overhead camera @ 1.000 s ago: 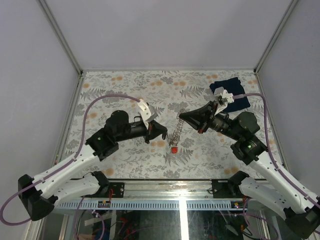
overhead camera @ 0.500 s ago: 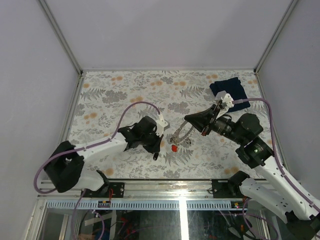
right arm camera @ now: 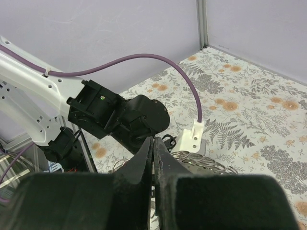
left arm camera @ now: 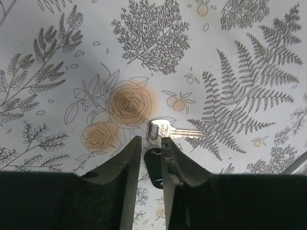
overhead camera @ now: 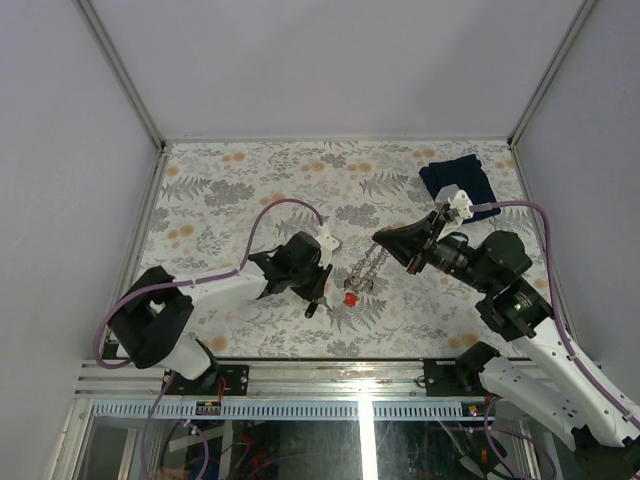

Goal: Put the keys on the keyring
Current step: Place the key at the center of the board.

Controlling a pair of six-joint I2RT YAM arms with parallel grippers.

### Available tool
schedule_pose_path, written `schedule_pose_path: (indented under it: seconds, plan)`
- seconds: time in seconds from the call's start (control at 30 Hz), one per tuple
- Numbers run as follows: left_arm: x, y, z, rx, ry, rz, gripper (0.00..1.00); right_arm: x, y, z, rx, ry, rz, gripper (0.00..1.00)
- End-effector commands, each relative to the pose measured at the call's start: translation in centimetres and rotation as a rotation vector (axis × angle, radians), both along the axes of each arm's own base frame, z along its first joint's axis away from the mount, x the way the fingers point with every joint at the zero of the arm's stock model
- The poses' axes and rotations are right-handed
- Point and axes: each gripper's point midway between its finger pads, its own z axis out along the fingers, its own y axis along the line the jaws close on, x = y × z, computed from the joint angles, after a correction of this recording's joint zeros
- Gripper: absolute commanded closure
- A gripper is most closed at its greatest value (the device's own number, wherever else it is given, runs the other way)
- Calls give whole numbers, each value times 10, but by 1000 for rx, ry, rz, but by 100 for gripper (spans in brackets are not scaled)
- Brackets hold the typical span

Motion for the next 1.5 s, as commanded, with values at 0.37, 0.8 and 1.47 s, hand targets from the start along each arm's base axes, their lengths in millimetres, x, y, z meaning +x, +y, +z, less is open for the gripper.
schedule_pose_path:
  seconds: [0.37,0.8,1.47]
  plan:
    - [22,-4,192,-459,-586,-9,63,-24,1,44,34,-216,103,100]
    - [-64,-29,343,-1031,-767,-410,61,-69,23,68,109,-295,420,100]
    - [-95,-38,374,-1174,-742,-597,68,-79,26,76,128,-305,496,100]
